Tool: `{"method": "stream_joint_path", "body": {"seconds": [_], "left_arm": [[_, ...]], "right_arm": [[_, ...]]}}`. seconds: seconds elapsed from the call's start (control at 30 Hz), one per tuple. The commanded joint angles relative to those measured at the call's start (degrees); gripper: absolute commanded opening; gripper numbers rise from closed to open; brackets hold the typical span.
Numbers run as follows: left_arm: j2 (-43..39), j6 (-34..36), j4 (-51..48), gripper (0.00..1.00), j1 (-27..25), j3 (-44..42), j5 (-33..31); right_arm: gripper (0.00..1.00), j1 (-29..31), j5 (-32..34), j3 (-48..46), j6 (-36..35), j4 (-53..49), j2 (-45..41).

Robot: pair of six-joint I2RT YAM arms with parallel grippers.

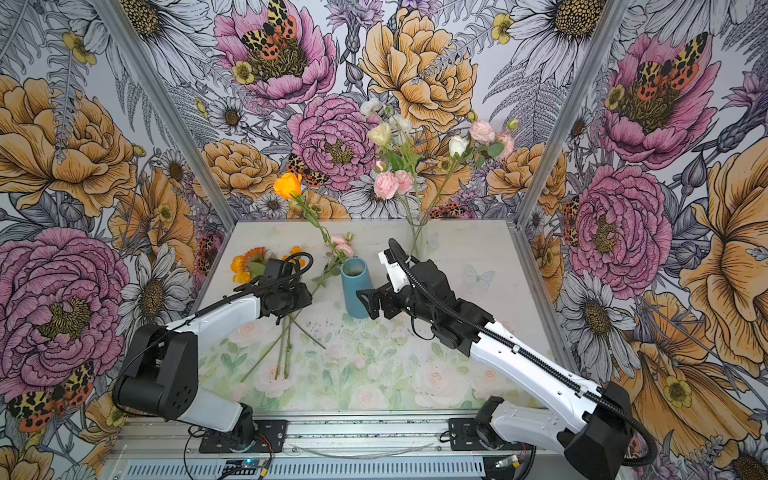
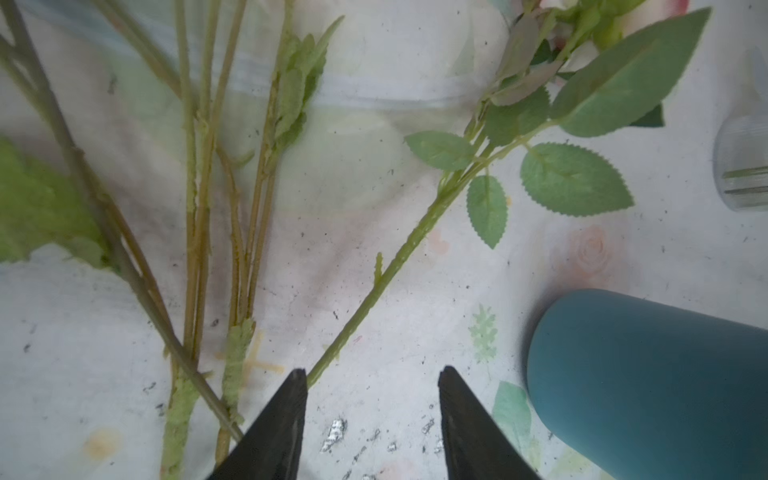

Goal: Arrange the flowers into the vase
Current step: 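Move the left gripper back down to the flower bunch, then close the left gripper on a pink carnation stem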

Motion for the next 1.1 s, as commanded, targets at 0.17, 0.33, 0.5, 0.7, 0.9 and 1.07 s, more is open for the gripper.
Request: {"method": "stream_joint_path", "body": {"seconds": [0.17,0.33,0.5,0.7,0.9,1.07], "left_arm": [[9.4,9.1,-3.3,0.48,-0.3,7.6,0.1],[12.2,10.0,-3.3,0.45,-1.1,9.0,-1.5],[14.4,11.0,-3.2,0.42,-1.4,10.5,-2.4],[15.1,11.0,-3.4,0.32,-1.2,11.1,-4.3],[15.4,11.9,-3.6,0.21,-0.7,11.3,-4.3],[14.9,12.1,-3.6,0.00,0.0,11.2,-4.5]], "right_arm": [[0.99,-0.4,0.6,-0.5,0.8,1.0,-1.6],[0.99,-0.4,0.8,-0.5,0.5,1.0,-1.3],[1.00,-0.4,0.5,-0.3,0.6,1.0,-0.6],[0.99,-0.4,0.4,0.0,0.6,1.0,-0.3],[0.99,-0.4,0.5,0.0,0.5,1.0,-0.6],[0.99,-0.4,0.7,-0.3,0.7,0.9,-1.6]]}}
